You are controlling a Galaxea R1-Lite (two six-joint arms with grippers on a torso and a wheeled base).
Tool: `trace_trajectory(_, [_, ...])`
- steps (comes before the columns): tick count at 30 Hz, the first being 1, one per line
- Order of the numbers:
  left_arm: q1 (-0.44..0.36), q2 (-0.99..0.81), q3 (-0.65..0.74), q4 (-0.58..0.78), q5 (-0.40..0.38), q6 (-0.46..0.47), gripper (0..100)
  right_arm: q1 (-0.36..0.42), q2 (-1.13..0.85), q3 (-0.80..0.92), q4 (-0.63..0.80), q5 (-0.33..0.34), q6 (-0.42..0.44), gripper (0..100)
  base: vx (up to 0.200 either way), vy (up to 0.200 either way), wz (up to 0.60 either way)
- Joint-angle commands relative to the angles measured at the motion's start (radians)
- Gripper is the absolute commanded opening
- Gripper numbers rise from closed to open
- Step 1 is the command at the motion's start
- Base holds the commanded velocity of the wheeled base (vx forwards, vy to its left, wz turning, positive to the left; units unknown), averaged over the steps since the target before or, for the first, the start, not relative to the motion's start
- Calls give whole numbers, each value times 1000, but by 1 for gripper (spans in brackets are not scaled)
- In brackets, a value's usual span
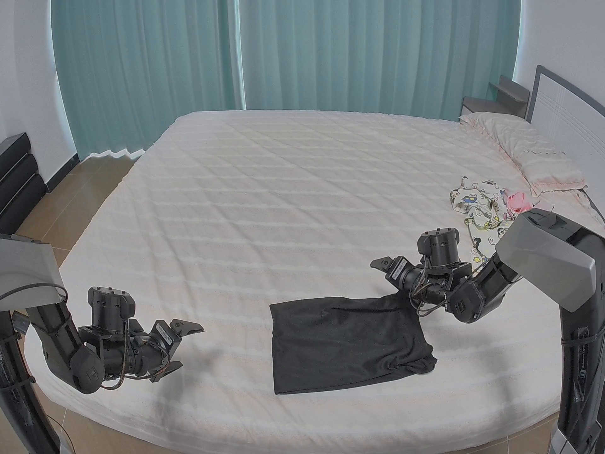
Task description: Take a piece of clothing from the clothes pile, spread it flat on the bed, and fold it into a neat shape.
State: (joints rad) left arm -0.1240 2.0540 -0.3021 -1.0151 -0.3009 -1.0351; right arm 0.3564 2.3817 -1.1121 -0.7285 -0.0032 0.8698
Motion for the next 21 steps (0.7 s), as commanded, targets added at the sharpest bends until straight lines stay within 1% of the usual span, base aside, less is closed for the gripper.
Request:
trace_trajectory(1, [0, 1, -2, 0, 0, 0, 100, -27, 70, -74, -31, 0, 2, 100, 0, 0, 0])
trace_trajectory(8, [0, 1, -2, 0, 0, 0, 100, -74, 76, -57, -123, -1, -2, 100, 0, 0, 0])
trace_trajectory(12, [0, 1, -2, 0, 0, 0, 100, -100, 50, 23, -155, 20, -34, 100, 0, 0, 0])
trace_trajectory(13, [0, 1, -2, 0, 0, 0, 100, -109, 31, 81, -177, 77, -86, 100, 0, 0, 0])
trace_trajectory(14, [0, 1, -2, 0, 0, 0, 100, -109, 31, 86, -178, 81, -91, 100, 0, 0, 0])
trace_trajectory(15, [-2, 1, -2, 0, 0, 0, 100, -114, 28, 133, -203, 121, -146, 100, 0, 0, 0])
trace_trajectory(16, [-2, 1, -2, 0, 0, 0, 100, -123, 28, 160, -219, 141, -189, 100, 0, 0, 0])
trace_trajectory(17, [0, 1, -2, 0, 0, 0, 100, -129, 28, 170, -229, 149, -213, 100, 0, 0, 0])
trace_trajectory(18, [0, 1, -2, 0, 0, 0, 100, -129, 28, 170, -229, 149, -213, 100, 0, 0, 0])
trace_trajectory(19, [-2, 1, 0, 0, 0, 0, 100, -134, 36, 193, -250, 163, -278, 100, 0, 0, 0])
trace_trajectory(21, [-2, 1, 0, 0, 0, 0, 100, -132, 39, 198, -250, 164, -296, 100, 0, 0, 0])
